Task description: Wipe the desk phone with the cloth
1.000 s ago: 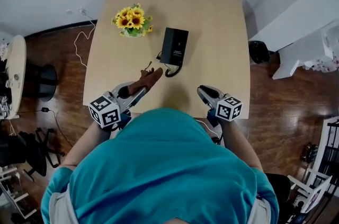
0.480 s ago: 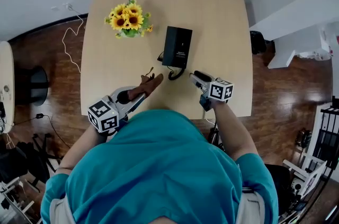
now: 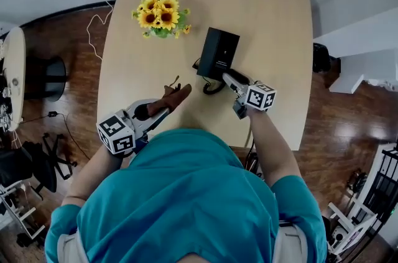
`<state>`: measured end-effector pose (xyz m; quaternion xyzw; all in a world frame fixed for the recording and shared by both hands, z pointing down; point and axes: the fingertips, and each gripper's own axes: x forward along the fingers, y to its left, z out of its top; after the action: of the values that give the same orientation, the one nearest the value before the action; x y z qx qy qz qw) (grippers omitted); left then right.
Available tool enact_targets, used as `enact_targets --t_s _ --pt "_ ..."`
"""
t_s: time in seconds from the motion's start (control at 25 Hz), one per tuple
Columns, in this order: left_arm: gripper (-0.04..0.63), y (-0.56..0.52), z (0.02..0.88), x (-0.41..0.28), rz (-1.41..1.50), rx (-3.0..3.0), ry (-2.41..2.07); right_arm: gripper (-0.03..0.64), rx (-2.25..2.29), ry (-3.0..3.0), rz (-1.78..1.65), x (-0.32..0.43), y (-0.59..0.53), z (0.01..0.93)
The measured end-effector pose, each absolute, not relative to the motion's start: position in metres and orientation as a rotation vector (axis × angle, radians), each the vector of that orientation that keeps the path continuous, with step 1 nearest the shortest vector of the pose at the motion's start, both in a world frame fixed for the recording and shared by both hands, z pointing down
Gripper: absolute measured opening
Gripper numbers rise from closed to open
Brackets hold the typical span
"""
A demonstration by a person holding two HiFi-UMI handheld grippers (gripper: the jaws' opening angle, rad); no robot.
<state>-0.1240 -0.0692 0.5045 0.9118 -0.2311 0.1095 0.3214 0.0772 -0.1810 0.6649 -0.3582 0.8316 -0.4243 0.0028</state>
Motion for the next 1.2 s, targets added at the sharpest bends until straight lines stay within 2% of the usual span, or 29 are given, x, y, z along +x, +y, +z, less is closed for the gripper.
enact_targets --t_s 0.36,0.76,1.2 --pt "0.072 -0.064 0.513 -0.109 0.305 2.362 -0.606 0.224 -1.111 2.744 -1.389 0.066 -0.205 0.673" --pt "0.072 -0.076 0.519 -0.131 0.304 2.34 -0.631 0.265 -0.934 2.828 -1.612 0.045 -0.223 0.683" --pt "0.072 -0.081 0.514 -0.131 0.29 2.355 -0.628 0.16 -0.76 2.504 -1.649 0.042 -0.225 0.647"
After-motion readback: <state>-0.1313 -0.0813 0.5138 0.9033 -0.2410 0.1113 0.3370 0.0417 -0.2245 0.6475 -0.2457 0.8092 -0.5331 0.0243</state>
